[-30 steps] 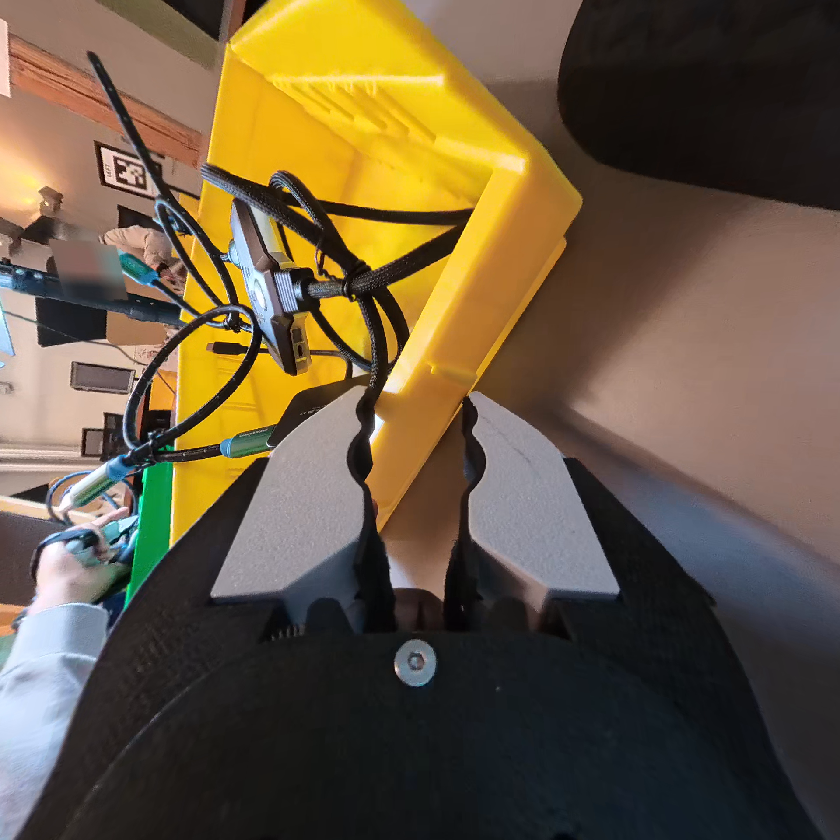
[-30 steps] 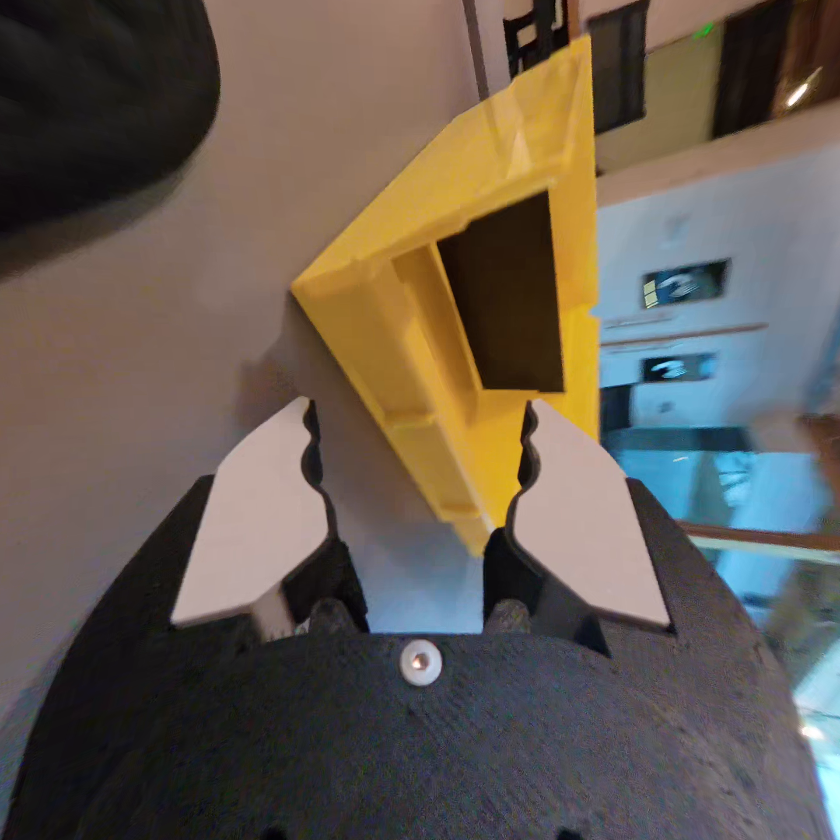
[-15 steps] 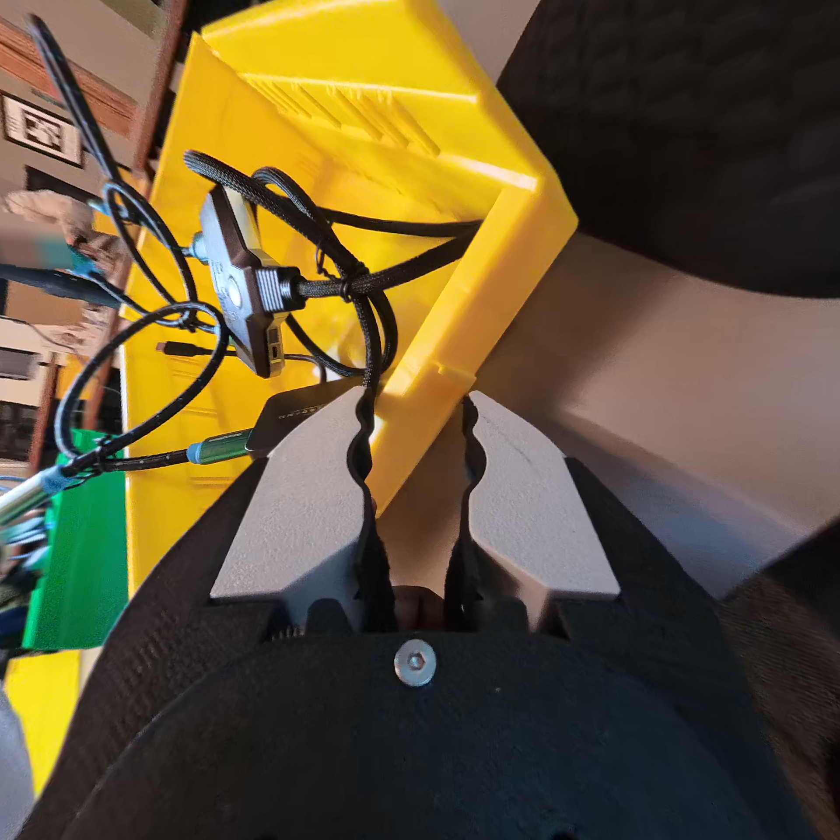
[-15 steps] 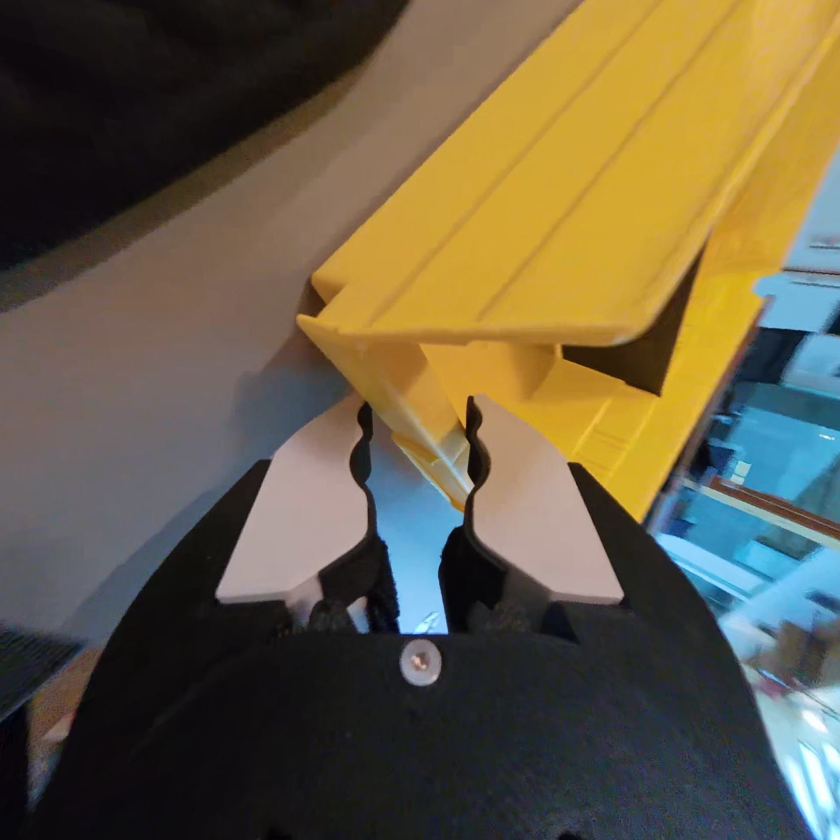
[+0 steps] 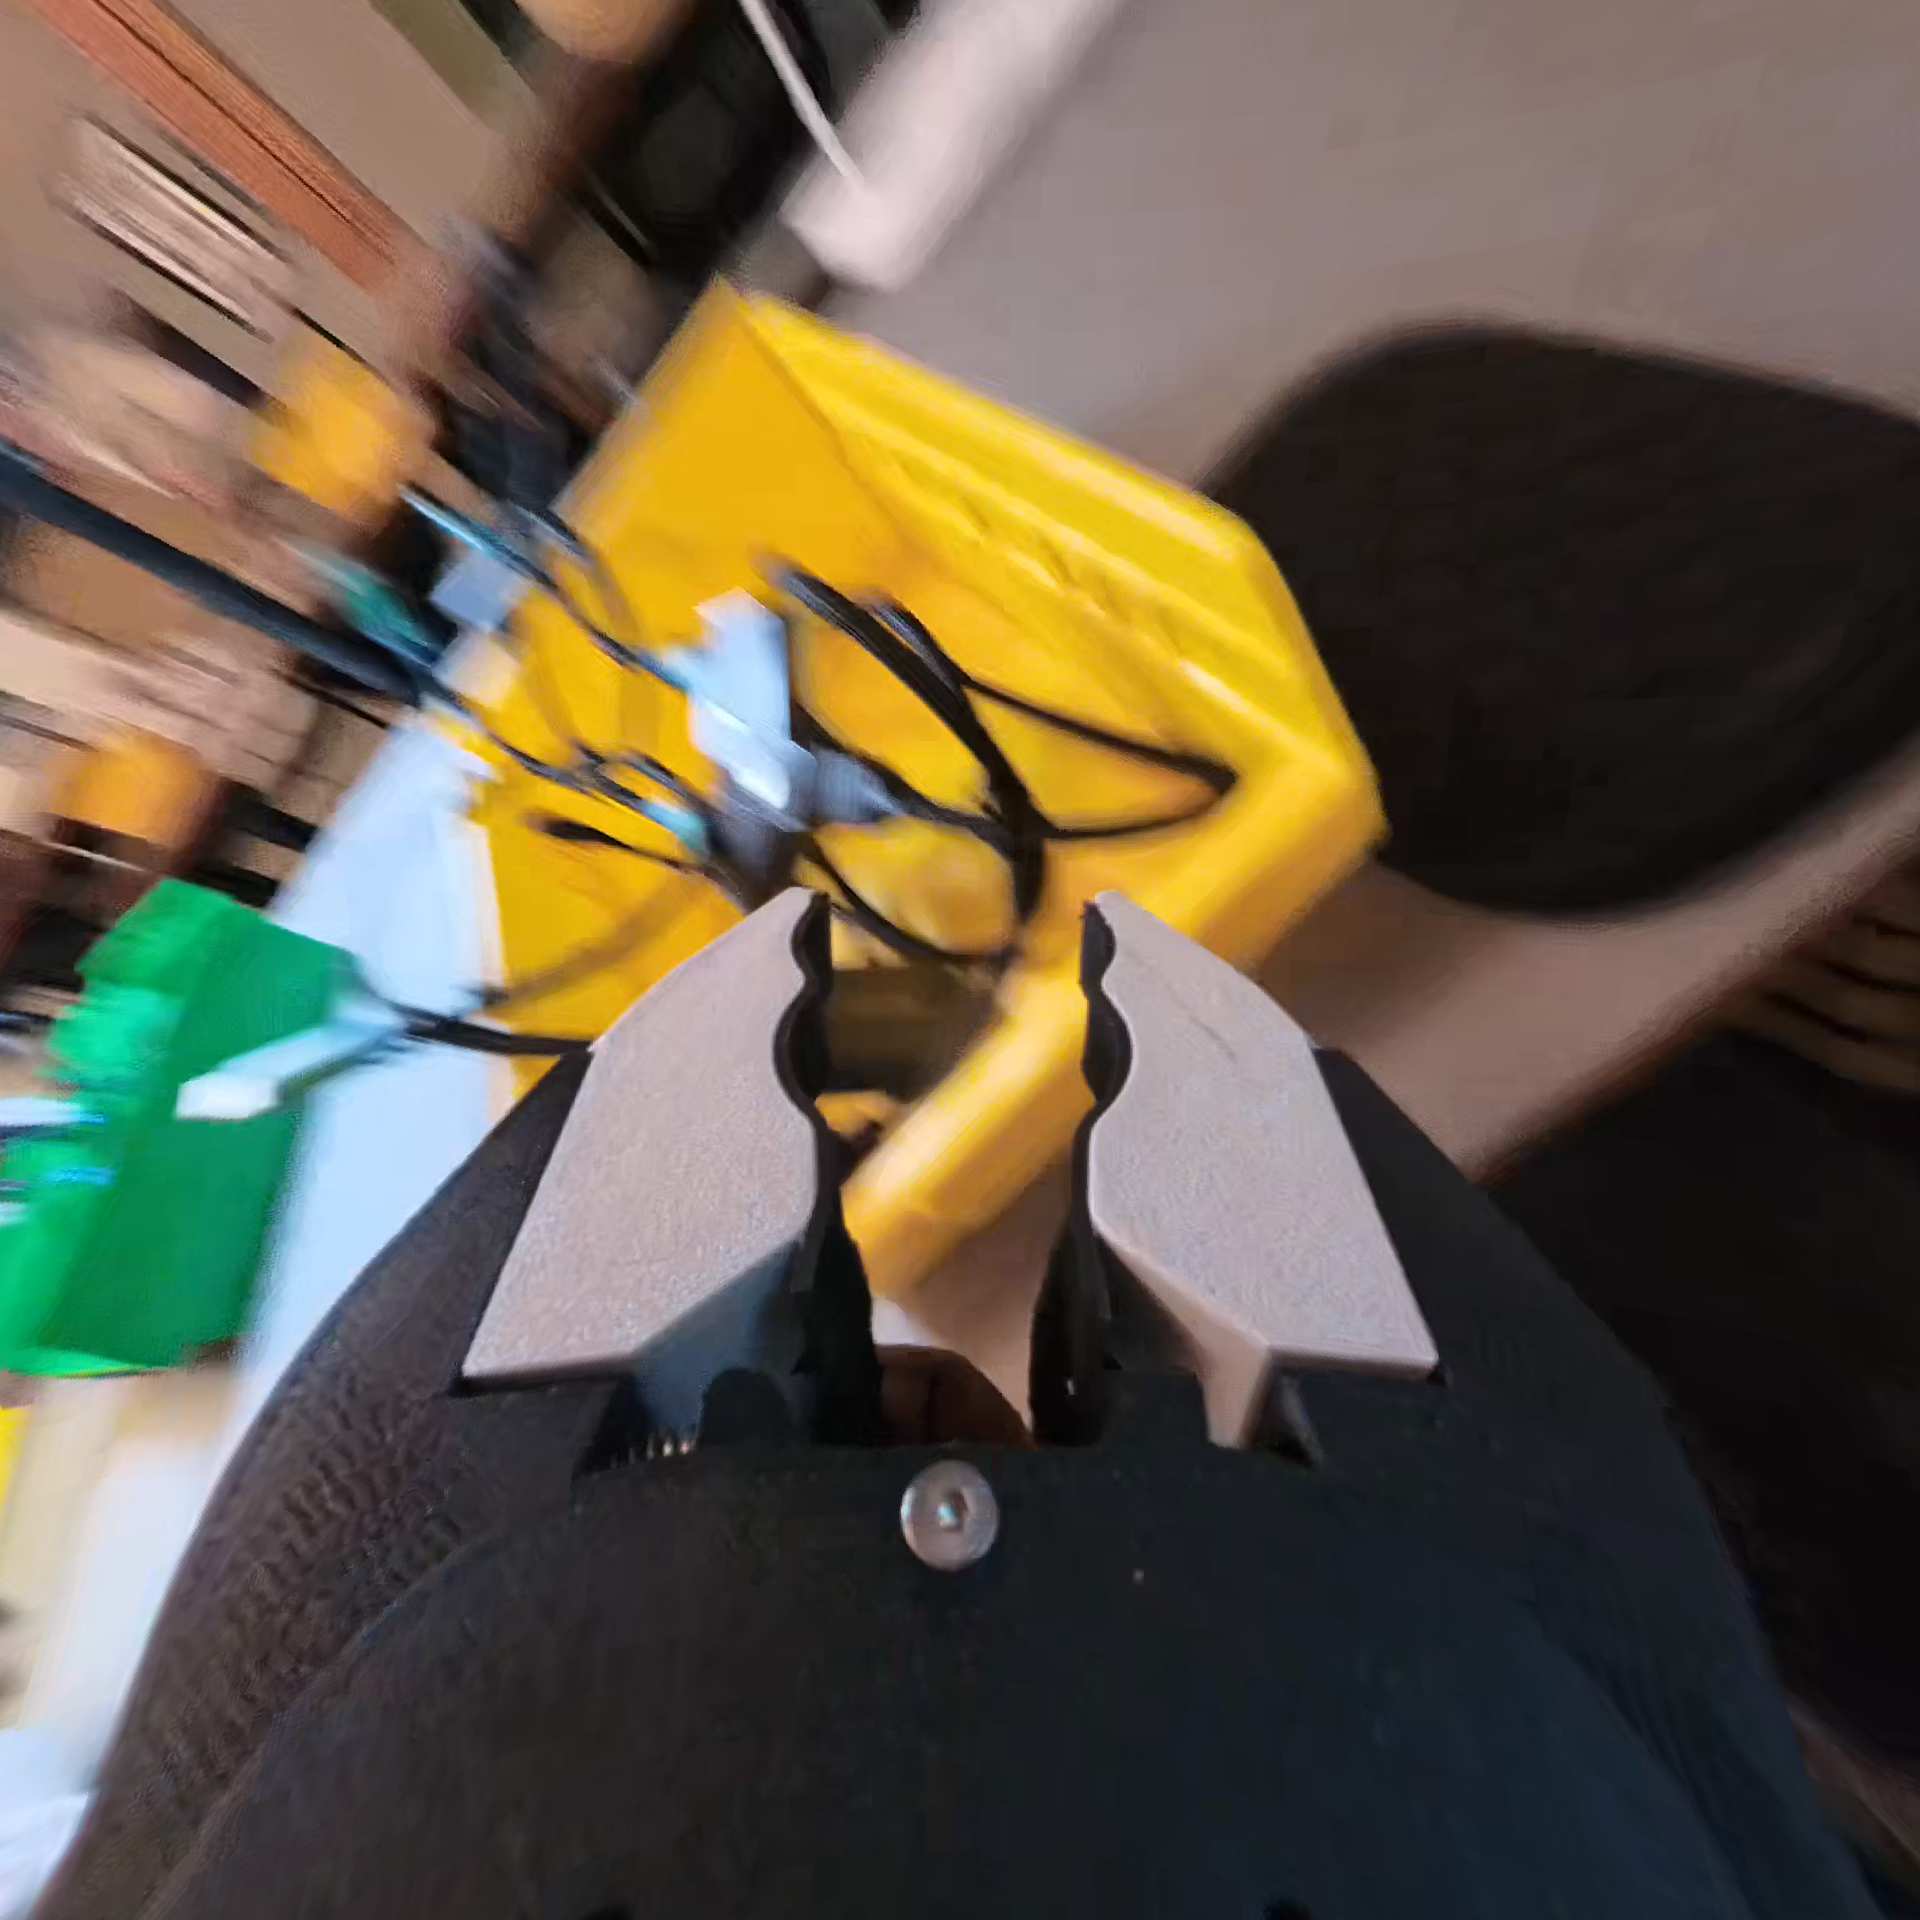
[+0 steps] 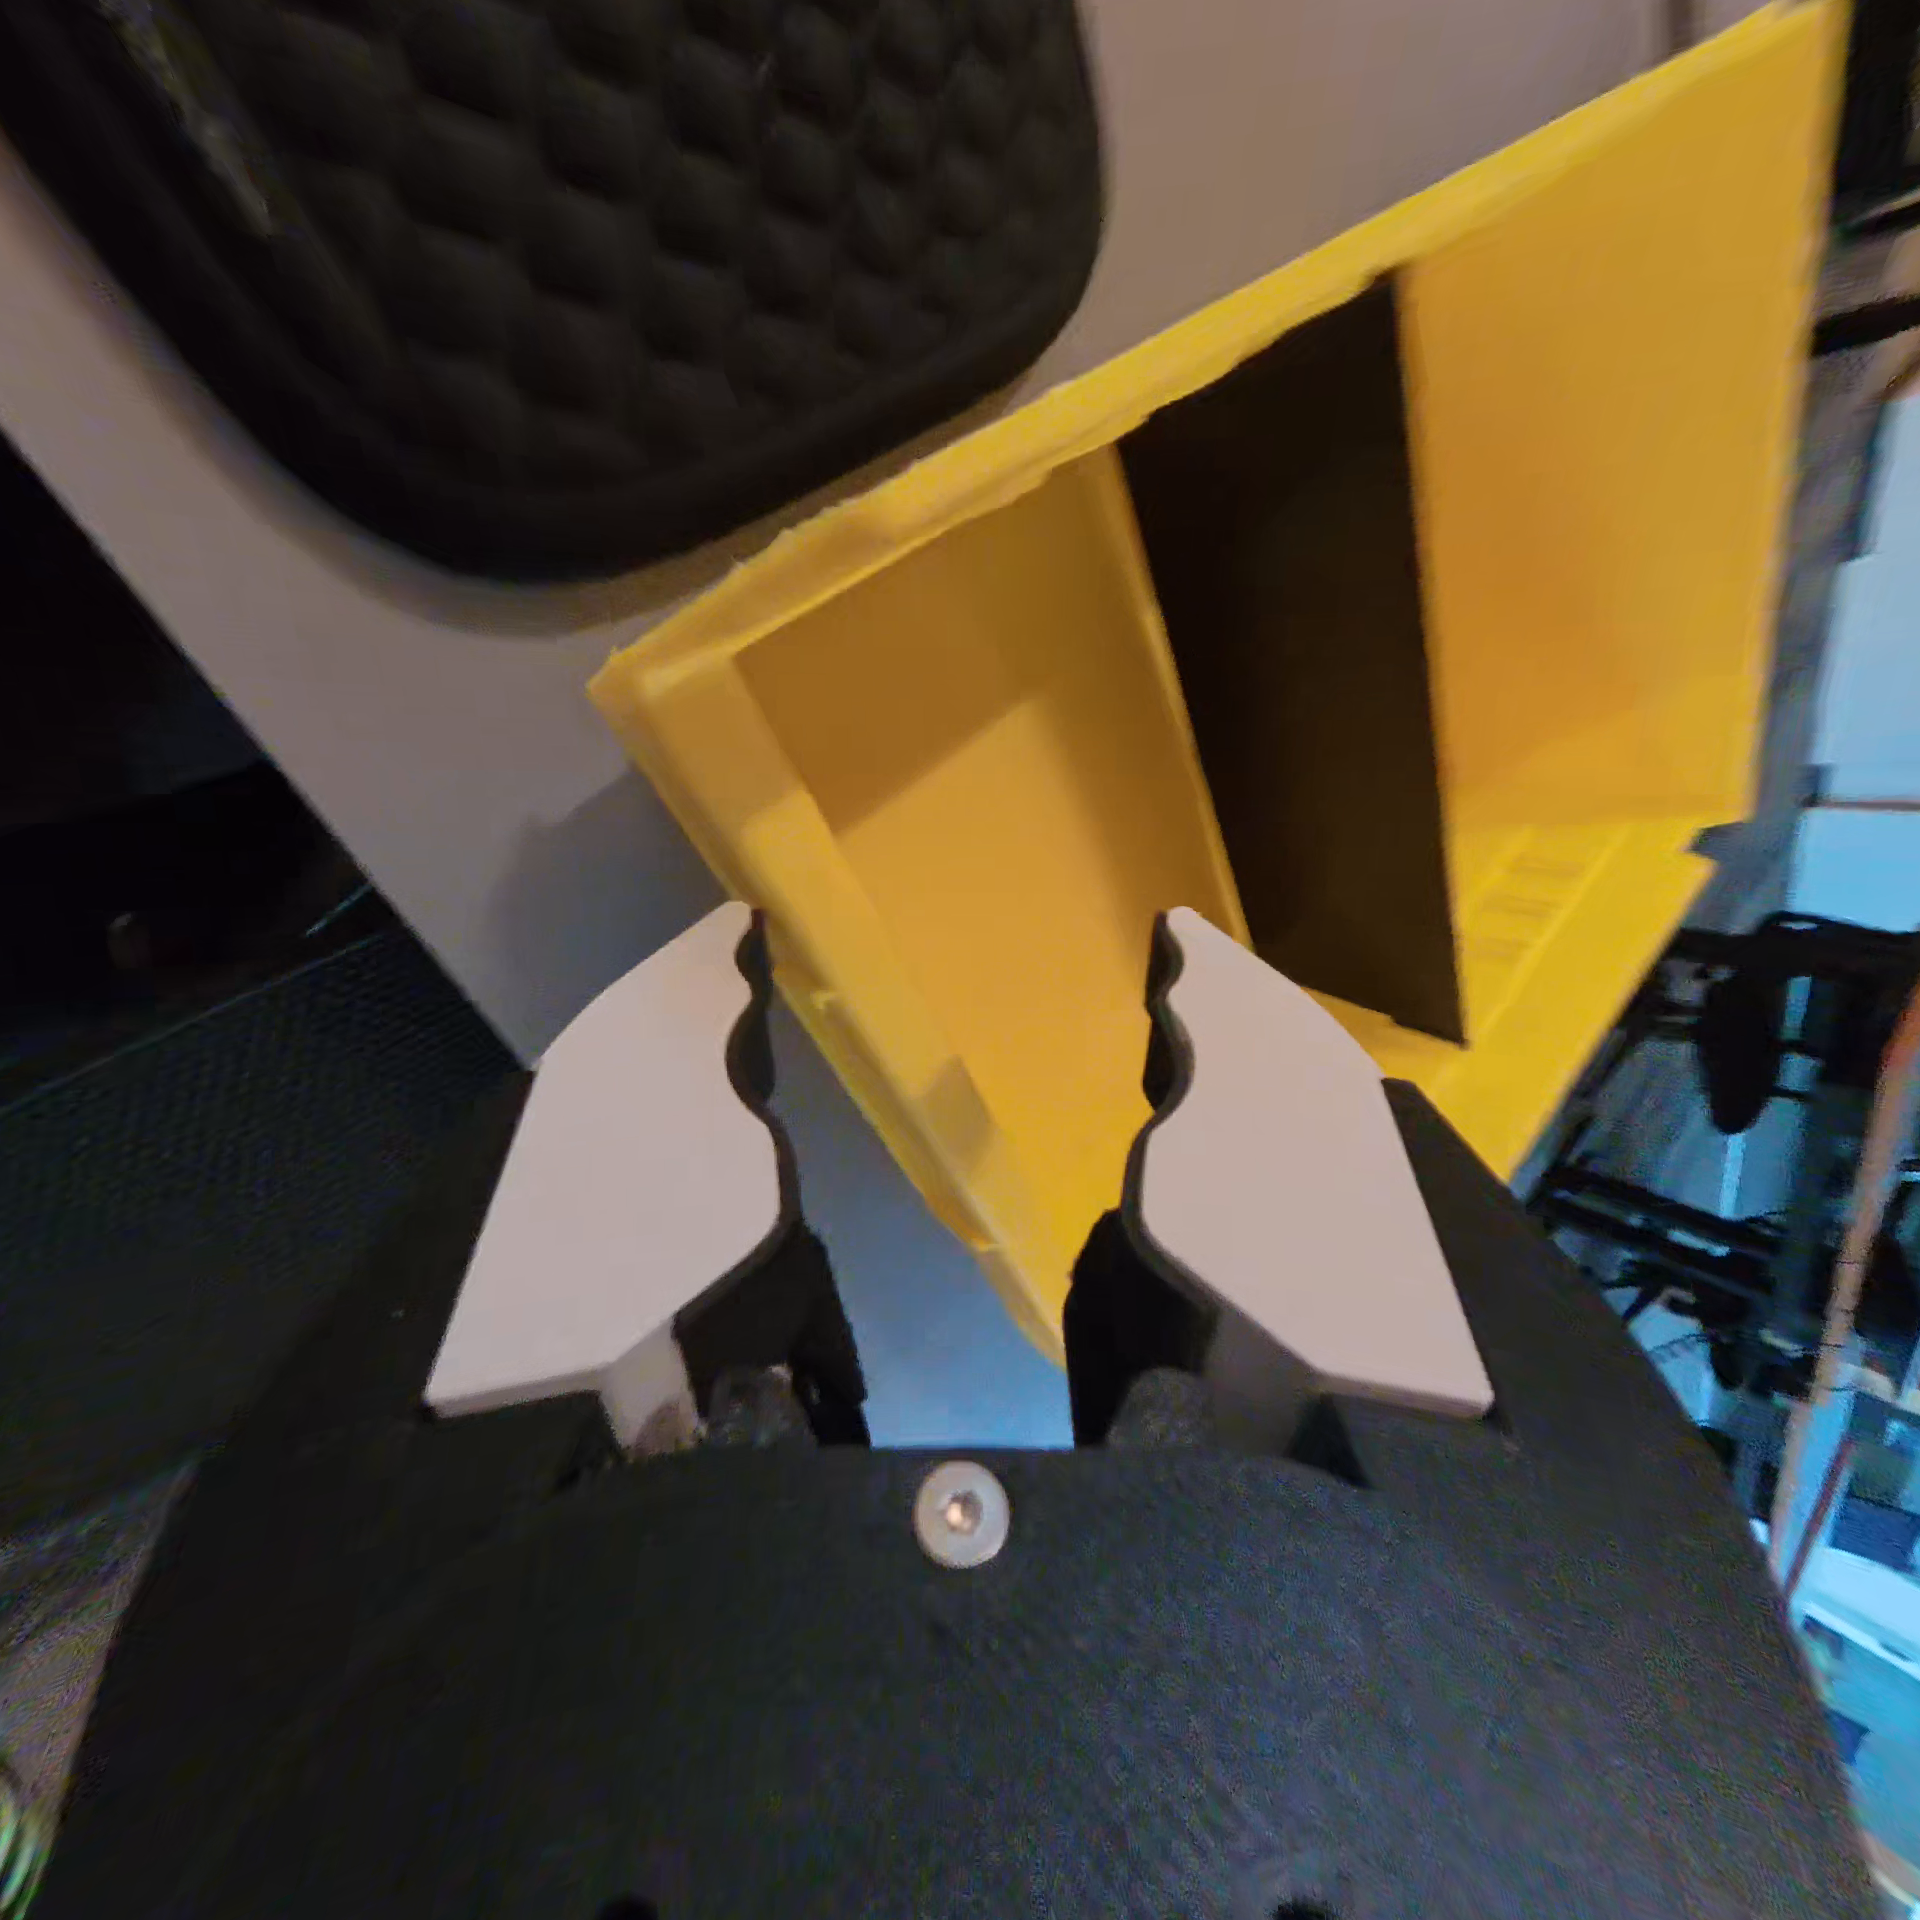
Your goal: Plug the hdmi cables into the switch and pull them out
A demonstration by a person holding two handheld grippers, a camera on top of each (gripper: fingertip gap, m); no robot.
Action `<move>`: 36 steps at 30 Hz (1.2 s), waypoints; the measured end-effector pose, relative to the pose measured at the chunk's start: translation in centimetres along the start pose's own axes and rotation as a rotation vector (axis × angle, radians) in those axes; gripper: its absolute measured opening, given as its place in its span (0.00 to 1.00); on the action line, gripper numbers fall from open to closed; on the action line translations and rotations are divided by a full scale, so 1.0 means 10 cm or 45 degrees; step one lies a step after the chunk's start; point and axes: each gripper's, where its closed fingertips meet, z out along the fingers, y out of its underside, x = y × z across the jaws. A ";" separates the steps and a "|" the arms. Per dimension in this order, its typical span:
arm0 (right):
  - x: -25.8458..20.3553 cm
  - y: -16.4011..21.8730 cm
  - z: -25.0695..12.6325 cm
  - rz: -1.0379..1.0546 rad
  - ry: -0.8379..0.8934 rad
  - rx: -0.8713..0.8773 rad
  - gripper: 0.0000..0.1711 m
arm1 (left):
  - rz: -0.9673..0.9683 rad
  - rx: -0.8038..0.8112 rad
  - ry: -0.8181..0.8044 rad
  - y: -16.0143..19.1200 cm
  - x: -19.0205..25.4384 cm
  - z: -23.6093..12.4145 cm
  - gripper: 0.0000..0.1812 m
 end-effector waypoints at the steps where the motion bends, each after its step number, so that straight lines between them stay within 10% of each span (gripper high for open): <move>1: 0.07 -0.07 -0.05 -0.001 0.059 0.061 0.42 | 0.012 0.185 -0.189 -0.22 -0.22 -0.11 0.26; 5: 0.14 -0.49 -0.38 0.001 0.148 0.496 0.40 | -0.435 0.923 -0.721 -0.71 -0.97 -0.87 0.29; 9: 0.51 -0.90 -1.03 0.162 0.434 1.090 0.85 | -0.945 1.446 -0.874 -0.54 -1.30 -1.43 0.69; 11: 0.79 -0.96 -1.57 0.340 0.668 1.494 0.85 | -1.081 1.485 -0.832 -0.44 -1.35 -1.44 0.80; 17: 1.06 -0.53 -2.29 0.523 1.222 1.774 0.85 | -0.876 1.346 -0.883 -0.54 -1.29 -1.29 0.76; 21: 1.16 -0.04 -2.55 0.764 1.680 1.727 0.67 | -0.777 1.088 -0.869 -0.49 -1.20 -1.02 0.32; 30: 0.97 0.13 -2.73 0.745 1.956 1.693 0.37 | -1.155 0.033 -0.478 0.47 -0.81 0.10 0.26; 36: 0.98 0.04 -2.66 0.663 1.963 1.597 0.33 | -1.127 -0.136 -0.401 0.64 -0.64 0.46 0.27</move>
